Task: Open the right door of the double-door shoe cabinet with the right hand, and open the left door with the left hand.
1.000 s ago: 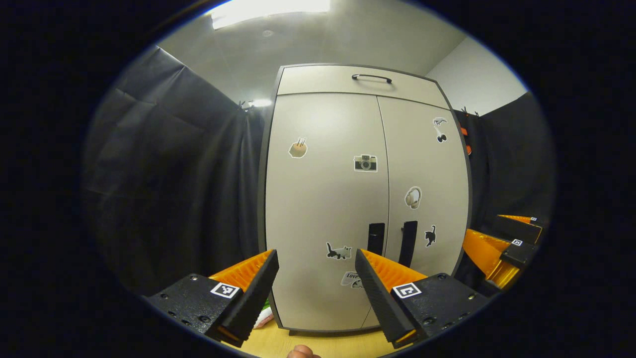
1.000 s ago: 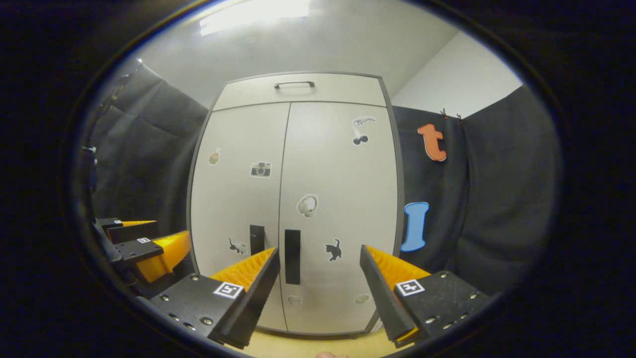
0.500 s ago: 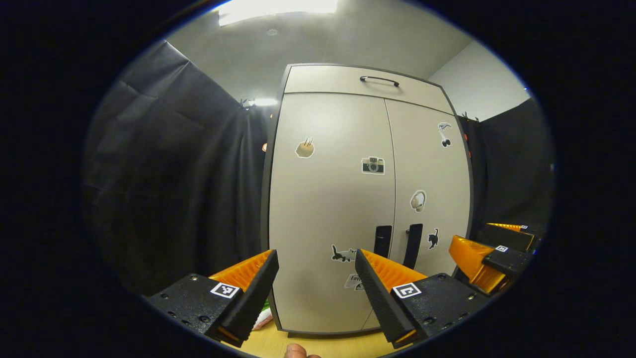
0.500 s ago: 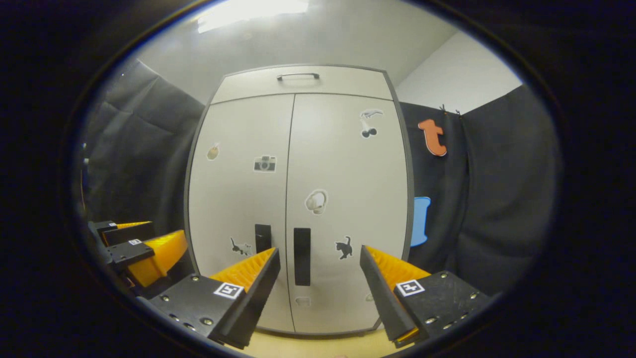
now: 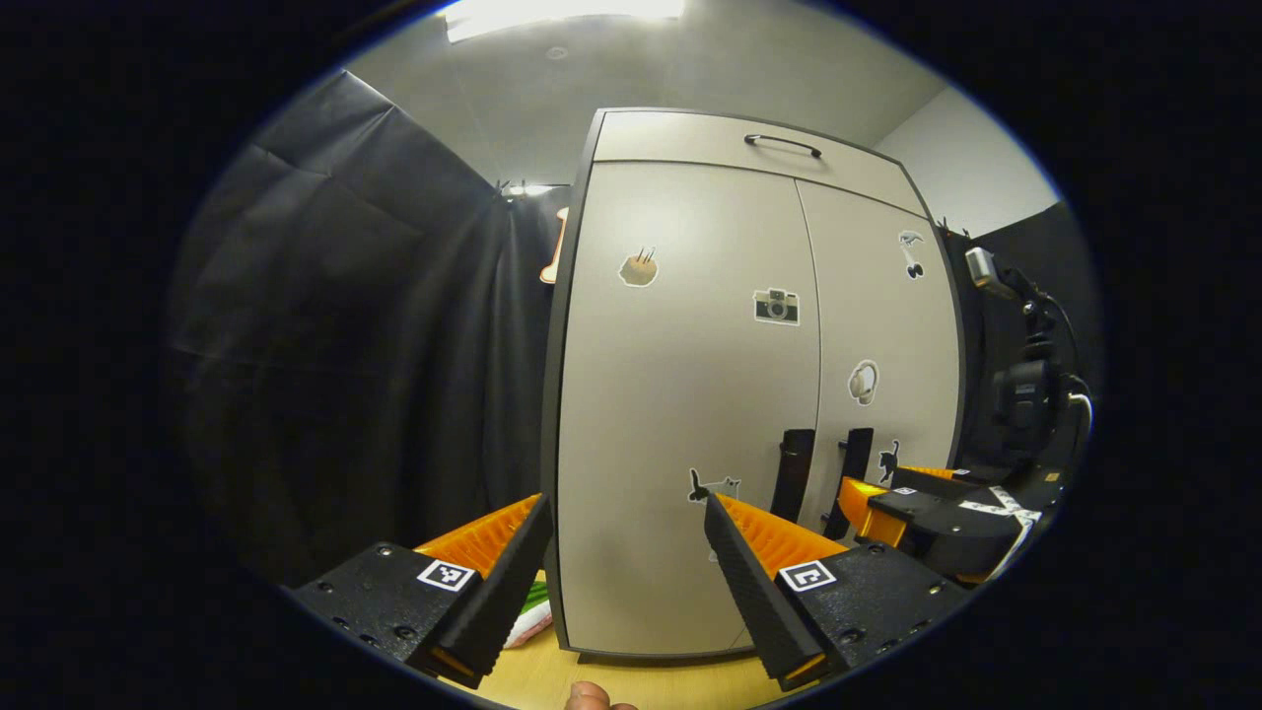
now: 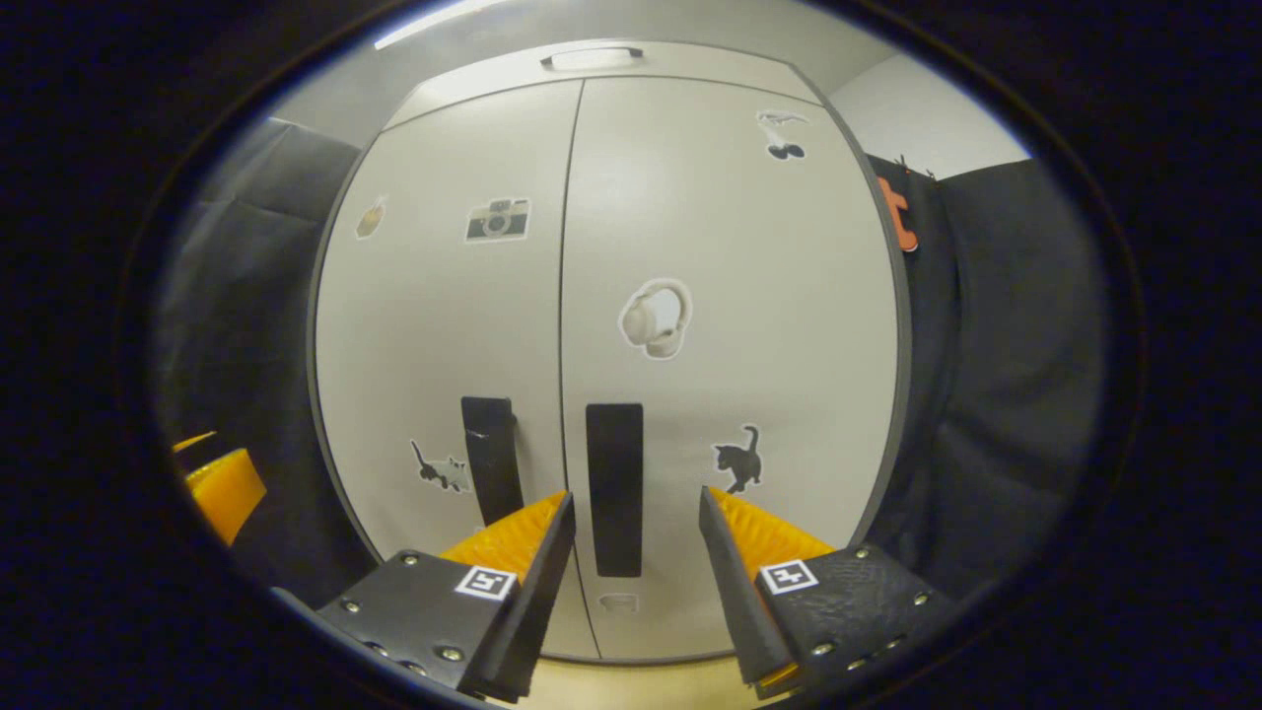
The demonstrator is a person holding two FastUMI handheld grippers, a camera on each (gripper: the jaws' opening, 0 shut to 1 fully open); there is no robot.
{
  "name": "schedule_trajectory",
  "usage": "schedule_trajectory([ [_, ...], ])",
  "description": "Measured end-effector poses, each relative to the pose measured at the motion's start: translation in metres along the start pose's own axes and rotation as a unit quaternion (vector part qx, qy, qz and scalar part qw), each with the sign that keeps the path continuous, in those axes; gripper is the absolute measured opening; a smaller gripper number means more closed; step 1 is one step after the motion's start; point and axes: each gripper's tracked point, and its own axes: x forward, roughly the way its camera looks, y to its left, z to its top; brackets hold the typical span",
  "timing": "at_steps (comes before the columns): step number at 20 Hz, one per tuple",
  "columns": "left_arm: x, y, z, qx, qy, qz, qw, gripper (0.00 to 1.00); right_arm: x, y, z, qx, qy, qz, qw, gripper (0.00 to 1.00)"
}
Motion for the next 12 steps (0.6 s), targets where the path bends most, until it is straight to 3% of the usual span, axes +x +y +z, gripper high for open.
schedule_trajectory([
  [1,0.0,0.002,-0.001,-0.004,0.0,0.001,1.0,0.96,0.013,0.001,-0.002,-0.001,0.0,-0.004,1.0,0.65],
  [6,0.004,0.007,-0.007,-0.002,0.005,0.007,1.0,0.96,0.029,0.005,-0.005,-0.006,0.0,-0.026,1.0,0.32],
  [8,0.006,0.009,-0.009,0.0,0.006,0.01,1.0,0.96,0.034,0.006,-0.011,-0.01,0.011,-0.032,0.999,0.36],
  [12,0.006,0.009,-0.011,-0.005,0.011,0.011,1.0,0.96,0.036,0.005,-0.01,-0.007,0.005,-0.046,0.999,0.3],
])
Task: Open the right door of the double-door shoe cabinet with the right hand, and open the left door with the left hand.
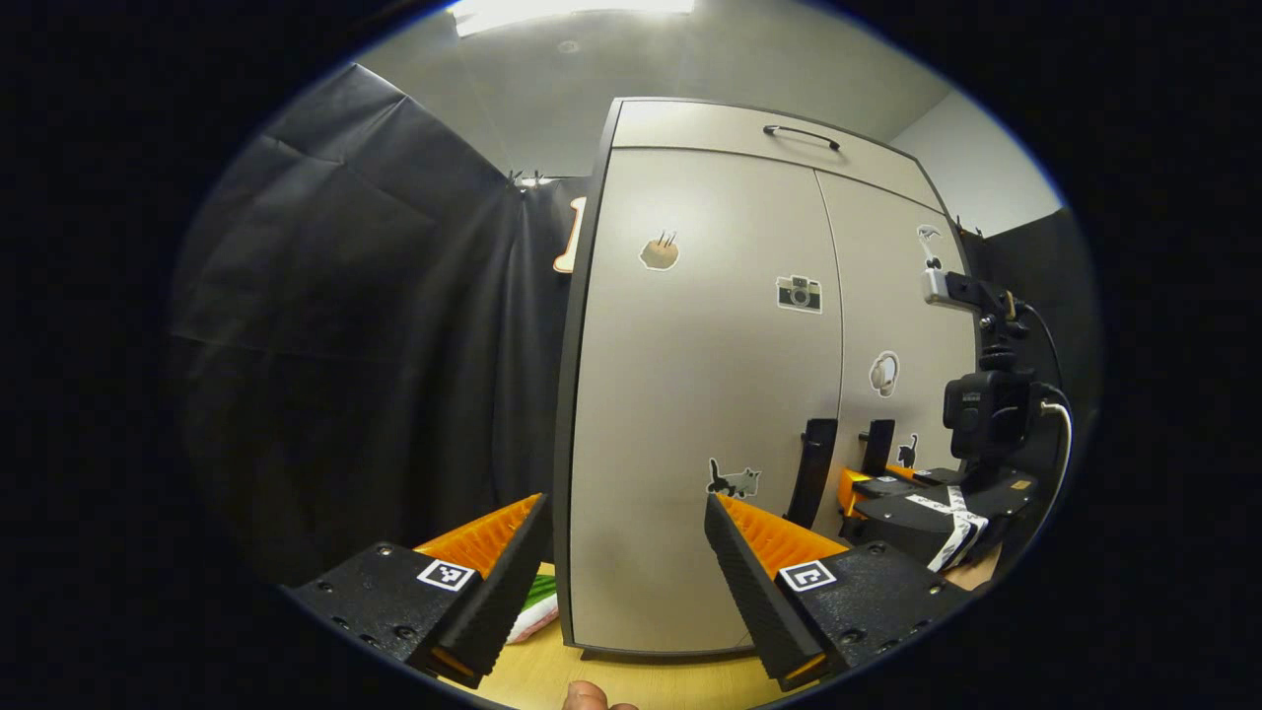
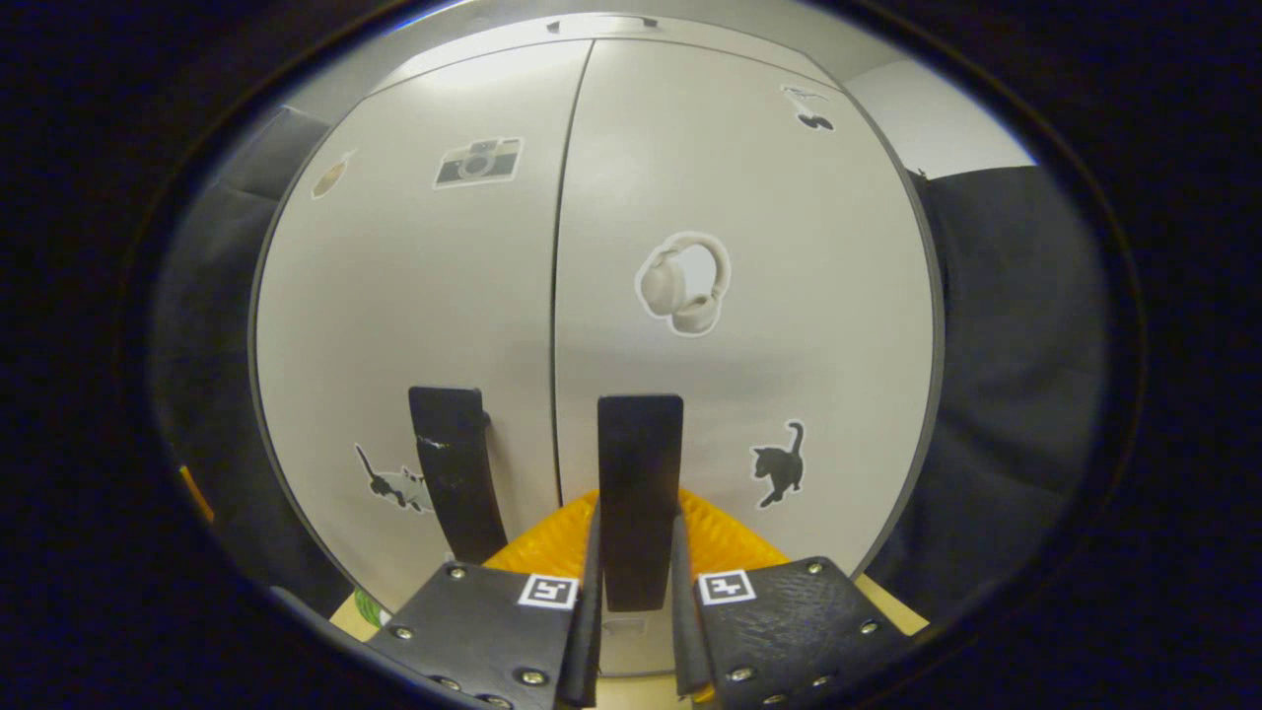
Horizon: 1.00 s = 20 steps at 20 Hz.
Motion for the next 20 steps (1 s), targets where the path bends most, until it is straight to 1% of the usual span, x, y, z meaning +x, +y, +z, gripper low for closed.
schedule_trajectory([
  [1,-0.001,0.0,-0.001,-0.001,0.002,0.0,1.0,0.96,-0.003,0.001,0.003,0.0,-0.003,0.007,1.0,0.24],
  [2,-0.001,0.0,-0.002,-0.001,0.004,0.001,1.0,0.96,-0.004,0.0,0.0,0.009,0.003,0.012,1.0,0.24],
  [3,-0.002,0.0,-0.002,-0.002,0.004,0.001,1.0,0.96,0.0,0.002,0.002,0.014,-0.001,0.017,1.0,0.13],
  [6,-0.004,-0.002,-0.001,-0.005,0.002,-0.001,1.0,0.96,-0.008,0.0,0.002,0.002,0.0,0.031,1.0,0.13],
  [11,-0.012,-0.006,-0.005,-0.004,0.007,-0.005,1.0,0.96,-0.022,-0.004,0.006,0.012,-0.001,0.066,0.998,0.12],
  [16,-0.018,-0.007,-0.006,0.0,0.01,-0.004,1.0,0.96,-0.032,-0.013,0.006,0.014,0.002,0.083,0.996,0.12],
  [20,-0.021,-0.005,-0.005,0.004,0.009,0.002,1.0,0.96,-0.038,-0.022,0.007,0.007,0.005,0.082,0.997,0.12],
])
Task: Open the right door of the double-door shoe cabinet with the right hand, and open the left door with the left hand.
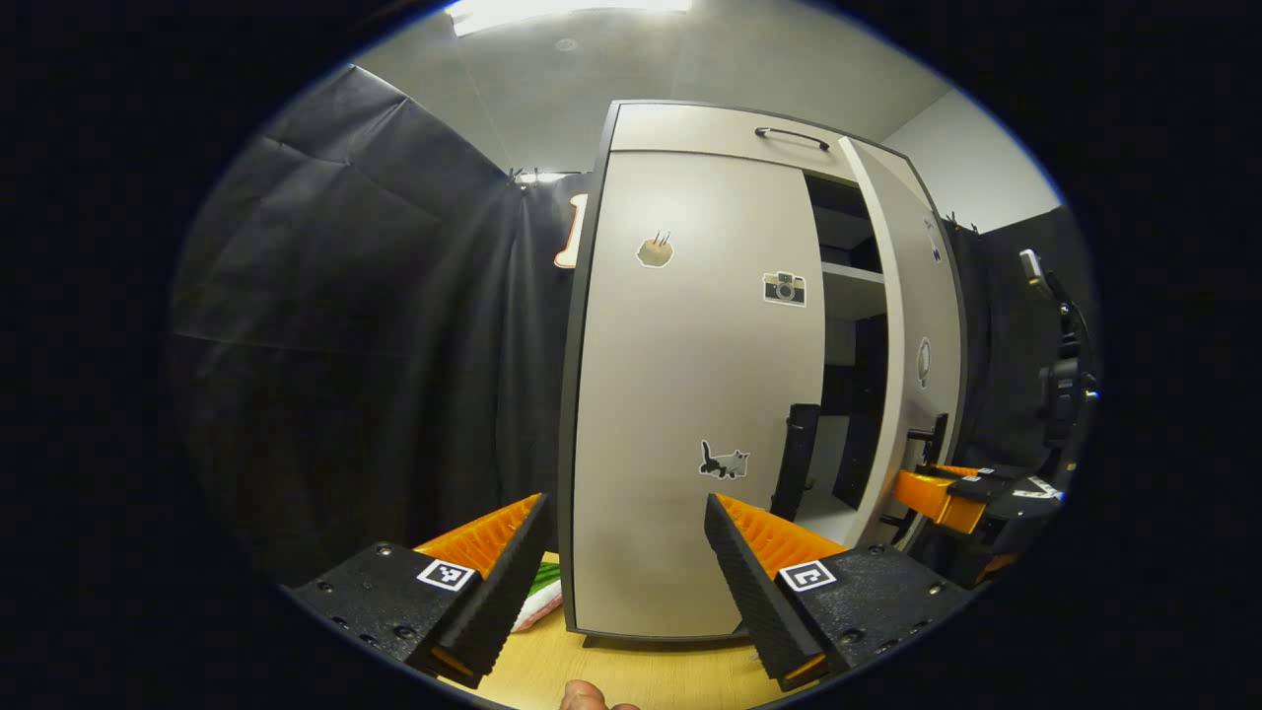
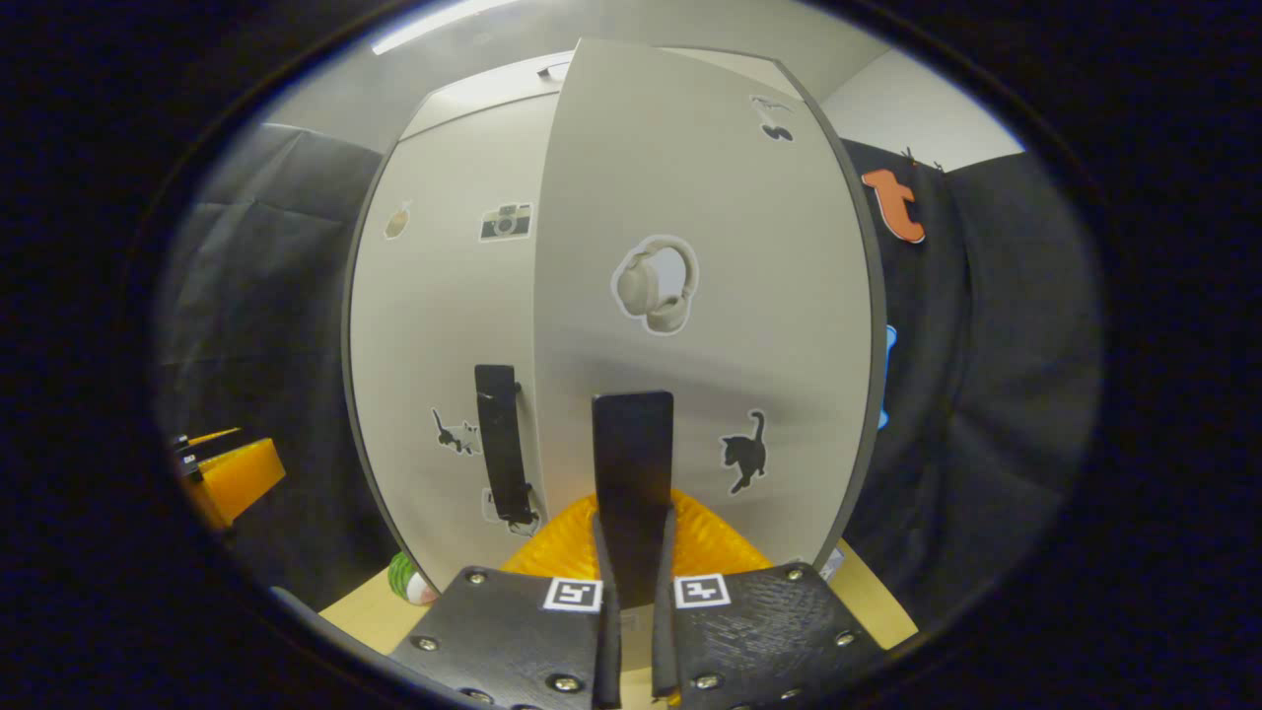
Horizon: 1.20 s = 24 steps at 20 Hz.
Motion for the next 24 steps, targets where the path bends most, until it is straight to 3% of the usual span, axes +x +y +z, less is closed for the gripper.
schedule_trajectory([
  [4,-0.003,0.0,-0.001,-0.001,0.001,-0.002,1.0,0.96,-0.009,-0.007,0.0,0.007,-0.001,-0.004,1.0,0.12],
  [11,-0.003,-0.003,-0.003,0.005,0.006,-0.014,1.0,0.96,-0.043,-0.037,0.0,0.004,-0.008,-0.043,0.999,0.12],
  [20,0.0,-0.007,0.002,-0.003,0.014,-0.068,0.998,0.99,-0.079,-0.087,0.0,0.002,-0.013,-0.114,0.993,0.08],
  [24,0.0,-0.011,0.002,-0.003,0.017,-0.091,0.996,0.97,-0.092,-0.118,-0.001,-0.002,-0.019,-0.166,0.986,0.07],
])
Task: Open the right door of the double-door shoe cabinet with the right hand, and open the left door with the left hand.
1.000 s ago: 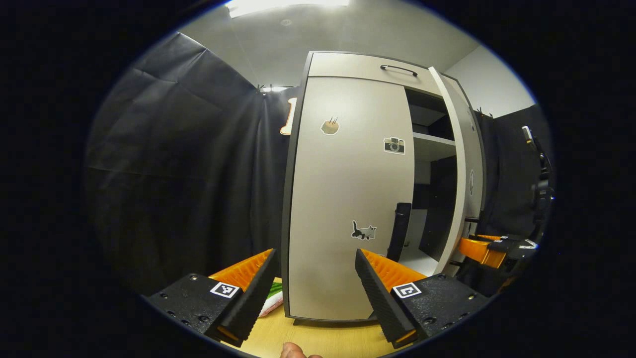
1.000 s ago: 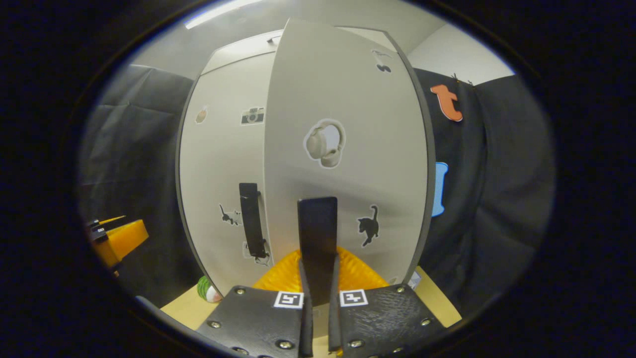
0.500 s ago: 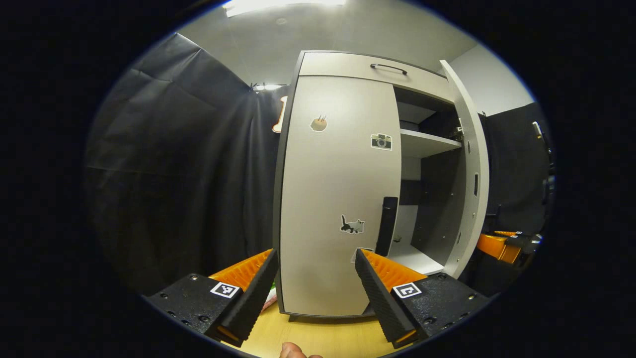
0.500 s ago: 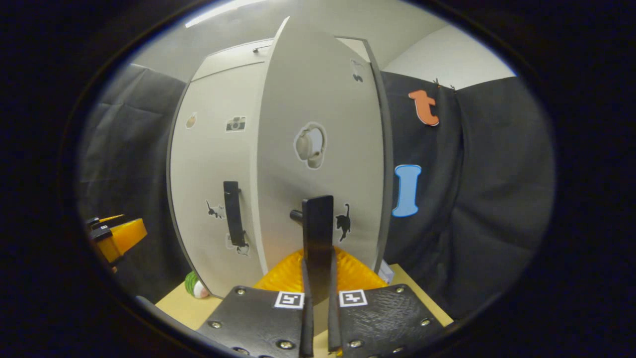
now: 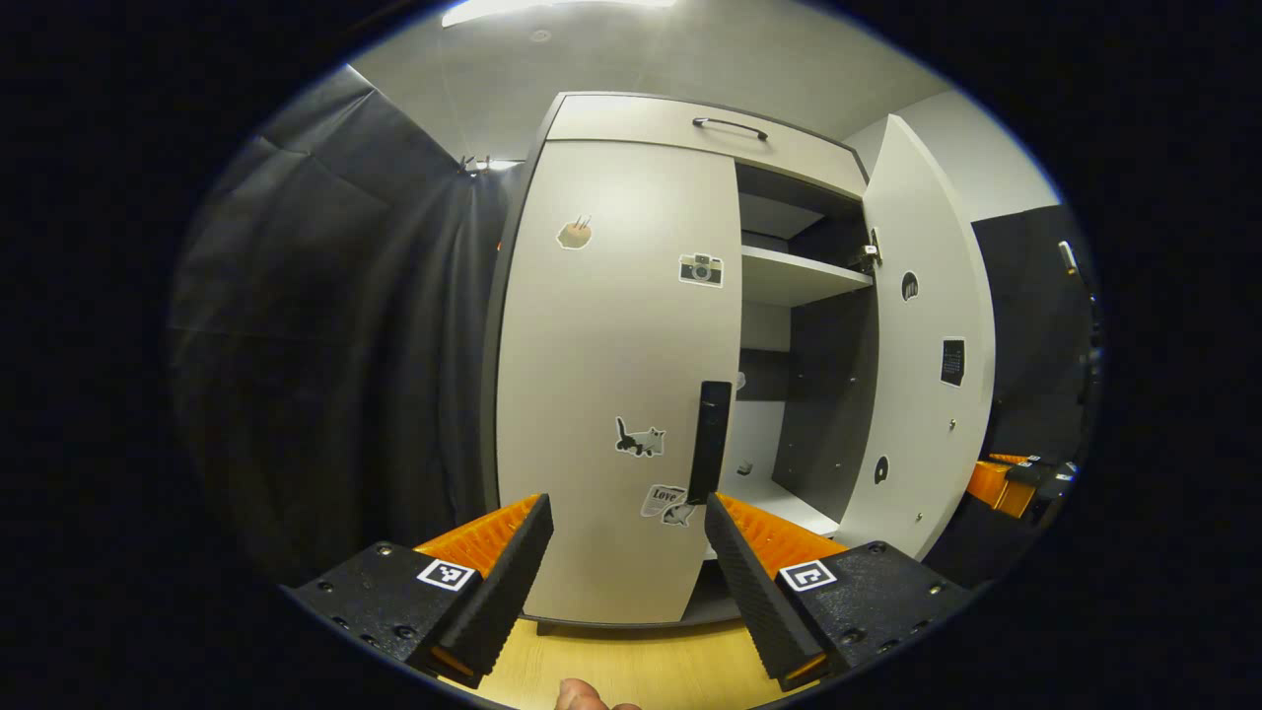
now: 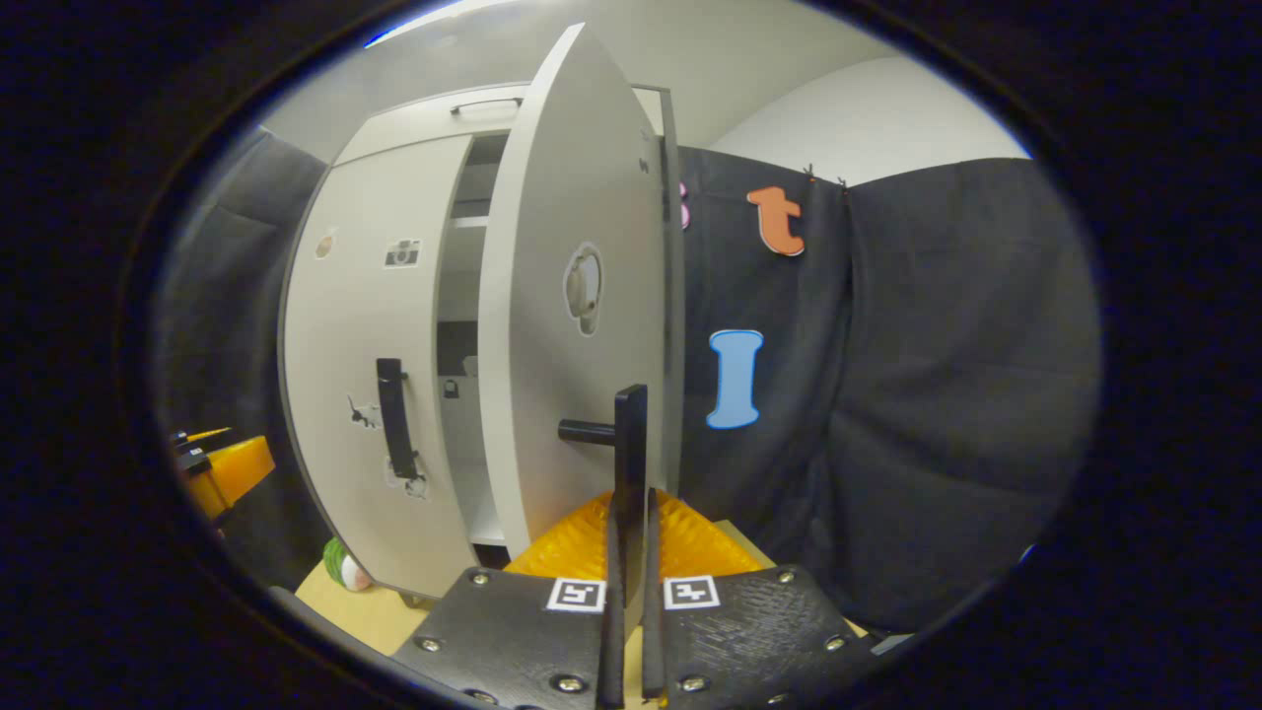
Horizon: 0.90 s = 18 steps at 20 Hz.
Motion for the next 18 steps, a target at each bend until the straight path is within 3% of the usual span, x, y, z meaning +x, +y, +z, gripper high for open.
schedule_trajectory([
  [4,0.004,-0.005,-0.002,0.004,0.001,-0.015,1.0,0.96,0.006,-0.034,-0.019,0.009,0.028,-0.029,0.999,0.07],
  [11,0.014,-0.012,-0.002,0.012,0.003,-0.021,1.0,0.96,0.01,-0.051,-0.016,0.017,0.018,0.009,1.0,0.04],
  [12,0.018,-0.014,-0.002,0.013,0.003,-0.02,1.0,0.97,0.01,-0.052,-0.015,0.017,0.017,0.012,1.0,0.09],
  [13,0.022,-0.016,-0.001,0.014,0.003,-0.019,1.0,0.97,0.01,-0.054,-0.017,0.015,0.02,0.015,1.0,0.04],
  [15,0.026,-0.016,0.0,0.012,0.001,-0.017,1.0,0.97,0.012,-0.058,-0.016,0.016,0.022,0.023,0.999,0.04],
  [16,0.028,-0.017,-0.001,0.01,0.001,-0.016,1.0,0.96,0.013,-0.06,-0.016,0.019,0.022,0.027,0.999,0.09],
  [17,0.029,-0.017,-0.001,0.008,0.002,-0.014,1.0,0.97,0.014,-0.063,-0.017,0.02,0.024,0.031,0.999,0.0],
  [18,0.03,-0.017,-0.002,0.006,0.003,-0.013,1.0,0.96,0.015,-0.065,-0.017,0.021,0.025,0.036,0.999,0.04],
])
